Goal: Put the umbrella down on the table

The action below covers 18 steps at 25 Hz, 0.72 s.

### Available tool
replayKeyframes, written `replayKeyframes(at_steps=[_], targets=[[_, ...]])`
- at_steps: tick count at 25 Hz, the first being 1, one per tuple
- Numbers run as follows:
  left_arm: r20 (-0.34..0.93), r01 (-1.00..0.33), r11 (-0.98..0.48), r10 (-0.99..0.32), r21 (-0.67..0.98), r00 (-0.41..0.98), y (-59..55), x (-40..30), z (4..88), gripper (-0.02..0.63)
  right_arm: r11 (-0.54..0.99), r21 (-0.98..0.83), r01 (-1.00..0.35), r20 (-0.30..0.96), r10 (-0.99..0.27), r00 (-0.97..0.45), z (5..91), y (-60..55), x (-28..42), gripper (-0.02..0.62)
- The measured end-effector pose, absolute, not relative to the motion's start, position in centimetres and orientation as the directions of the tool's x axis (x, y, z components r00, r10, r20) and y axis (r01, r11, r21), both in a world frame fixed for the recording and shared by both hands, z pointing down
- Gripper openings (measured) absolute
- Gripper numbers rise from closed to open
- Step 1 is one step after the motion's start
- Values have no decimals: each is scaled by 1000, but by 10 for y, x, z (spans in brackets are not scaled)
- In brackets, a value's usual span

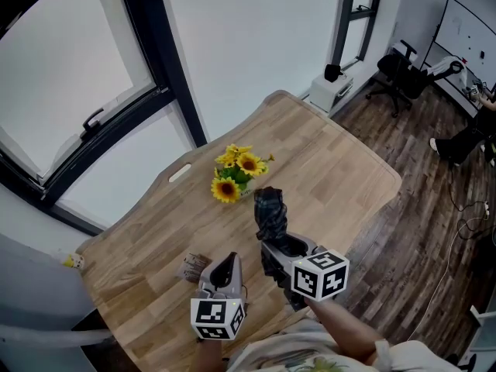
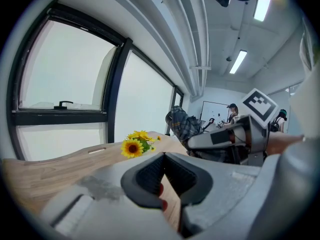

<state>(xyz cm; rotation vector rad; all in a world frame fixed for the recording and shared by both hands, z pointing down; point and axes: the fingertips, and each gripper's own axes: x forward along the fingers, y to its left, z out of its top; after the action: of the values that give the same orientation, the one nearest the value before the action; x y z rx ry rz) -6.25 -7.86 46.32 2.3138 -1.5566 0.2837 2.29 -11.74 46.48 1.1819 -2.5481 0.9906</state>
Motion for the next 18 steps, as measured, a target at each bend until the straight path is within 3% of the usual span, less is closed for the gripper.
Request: replayKeyframes(at_steps=[18], targets=[[358, -927, -337, -855, 166, 375, -79, -63, 468, 2, 435, -513, -740, 450, -598, -663, 488, -118, 28, 183]])
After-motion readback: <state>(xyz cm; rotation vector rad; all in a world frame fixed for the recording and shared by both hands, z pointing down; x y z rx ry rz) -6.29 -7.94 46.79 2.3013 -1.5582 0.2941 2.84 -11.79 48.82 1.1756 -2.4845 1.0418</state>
